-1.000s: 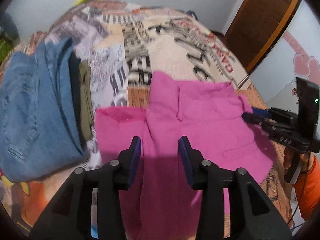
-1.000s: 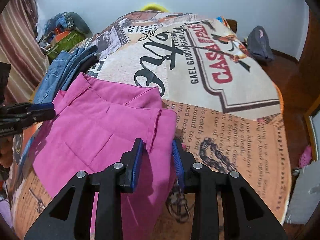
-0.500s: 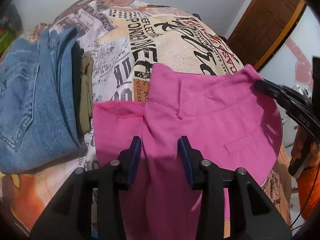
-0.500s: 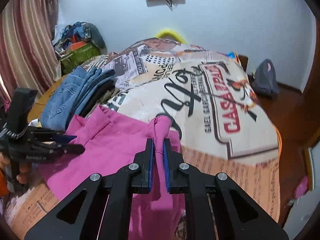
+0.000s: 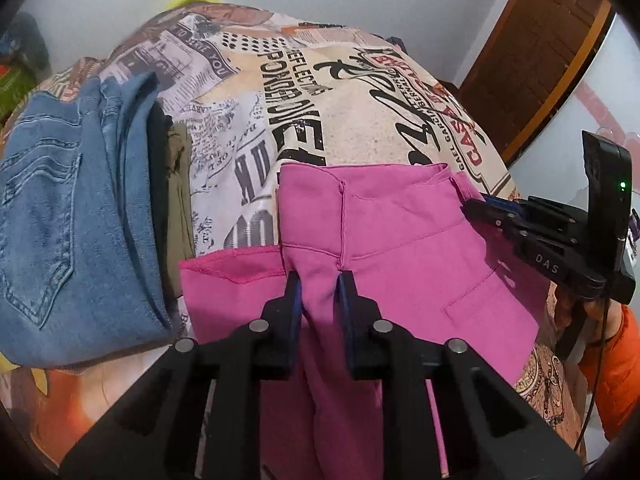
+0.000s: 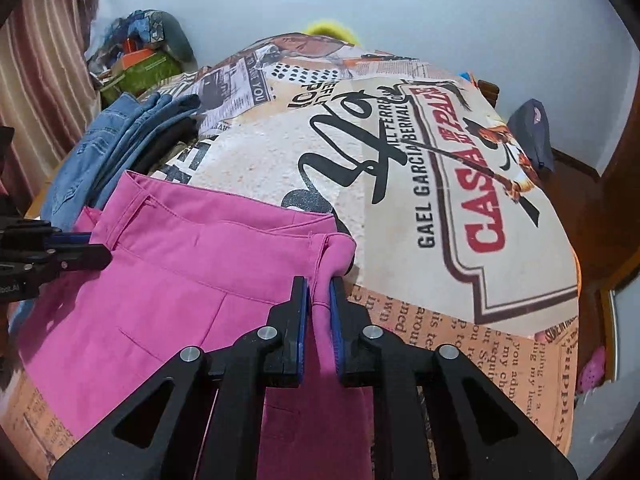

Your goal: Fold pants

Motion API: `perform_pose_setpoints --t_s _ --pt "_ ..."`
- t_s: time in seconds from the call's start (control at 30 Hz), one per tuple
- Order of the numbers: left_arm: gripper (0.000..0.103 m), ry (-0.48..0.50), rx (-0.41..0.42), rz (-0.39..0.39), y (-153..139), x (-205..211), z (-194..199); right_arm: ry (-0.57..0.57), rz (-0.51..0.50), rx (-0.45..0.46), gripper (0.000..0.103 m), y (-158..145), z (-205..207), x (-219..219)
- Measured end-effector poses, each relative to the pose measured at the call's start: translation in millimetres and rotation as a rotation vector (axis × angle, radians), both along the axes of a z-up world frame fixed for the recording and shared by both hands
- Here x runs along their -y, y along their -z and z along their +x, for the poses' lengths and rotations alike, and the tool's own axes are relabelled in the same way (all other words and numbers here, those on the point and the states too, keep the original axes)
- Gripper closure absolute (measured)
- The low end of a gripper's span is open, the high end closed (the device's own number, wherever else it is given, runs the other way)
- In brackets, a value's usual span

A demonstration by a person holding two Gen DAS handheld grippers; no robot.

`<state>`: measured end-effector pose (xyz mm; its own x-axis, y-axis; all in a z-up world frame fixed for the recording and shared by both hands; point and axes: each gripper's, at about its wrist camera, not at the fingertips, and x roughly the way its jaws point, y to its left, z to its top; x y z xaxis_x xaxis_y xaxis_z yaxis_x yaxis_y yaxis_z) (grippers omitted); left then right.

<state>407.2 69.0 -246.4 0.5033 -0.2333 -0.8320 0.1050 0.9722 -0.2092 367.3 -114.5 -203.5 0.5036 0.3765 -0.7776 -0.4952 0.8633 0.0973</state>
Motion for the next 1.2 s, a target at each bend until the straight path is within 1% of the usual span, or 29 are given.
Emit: perform_pose_setpoints --t_s 0.07,0.1,0.17,0.23,0.3,0.33,0.37,0.4,0.47,0.5,0.53,0.63,0.73,0.8,0.87,1.03,1.2 --pt "0.091 -0.029 0.012 0.020 -5.0 -2.8 -4.4 -0.004 -0.002 -0.008 0.088 0.1 0.4 1.2" --pt "0.092 -0.051 0.021 0.057 -9.9 -5.8 -7.7 -0.008 -0.009 -0.015 0.088 1.1 0.3 0.8" --pt "0.092 -0.066 0.036 0.100 -17.7 -12.4 -13.5 -0.009 -0.046 -0.015 0.088 3.8 0.0 -2.3" --pt "0.092 -0.056 0.022 0.080 -24.8 -22.5 -21.6 -0.001 -0.050 -0.020 0.087 1.0 -0.7 -1.7" --pt "0.092 -0.022 0.010 0.061 -31.3 -25.7 -34.6 0.012 -0.040 -0.032 0.086 -4.6 -1.7 0.6" --pt "0.092 -0.006 0.010 0.064 -33.4 -23.4 -40.6 0.020 -0.032 -0.032 0.085 -8.3 -3.7 2.3" --pt "0.091 0.016 0.008 0.066 -34.8 -20.5 -47.2 0.029 -0.020 -0.030 0.081 -13.1 -7.7 5.1" --pt "0.091 0.042 0.004 0.066 -34.8 -15.3 -55.1 0.033 -0.009 -0.027 0.076 -16.5 -11.6 7.2" --pt "0.088 0.061 -0.010 0.056 -31.0 -7.7 -63.4 0.032 0.013 -0.012 0.071 -24.2 -25.3 11.6" --pt "0.088 0.074 -0.033 0.043 -25.1 -2.8 -67.8 0.029 0.015 -0.005 0.069 -26.3 -31.6 12.8" --pt "0.088 0.079 -0.044 0.041 -20.6 0.1 -70.5 0.026 0.016 0.001 0.068 -27.9 -38.8 14.0" --pt "0.088 0.067 -0.067 0.091 -3.8 4.4 -79.3 -0.002 0.004 -0.008 0.068 -26.7 -56.8 13.0" --pt "0.088 0.047 -0.053 0.043 -0.7 -6.1 -86.3 -0.036 -0.041 -0.027 0.068 -21.1 -66.7 6.8" --pt "0.088 0.037 -0.055 0.008 -0.1 -12.1 -87.7 -0.063 -0.045 -0.024 0.068 -24.7 -68.4 -0.2" --pt "0.088 0.036 -0.049 -0.005 1.9 -13.6 -89.3 -0.092 -0.034 -0.009 0.068 -33.3 -67.3 -11.7" --pt "0.087 0.048 -0.018 0.005 3.9 -12.8 -93.4 -0.175 0.011 0.016 0.067 -51.8 -49.0 -57.1" --pt "0.087 0.058 -0.002 -0.002 5.3 -15.8 -95.0 -0.237 0.018 -0.006 0.067 -48.1 -24.4 -109.7"
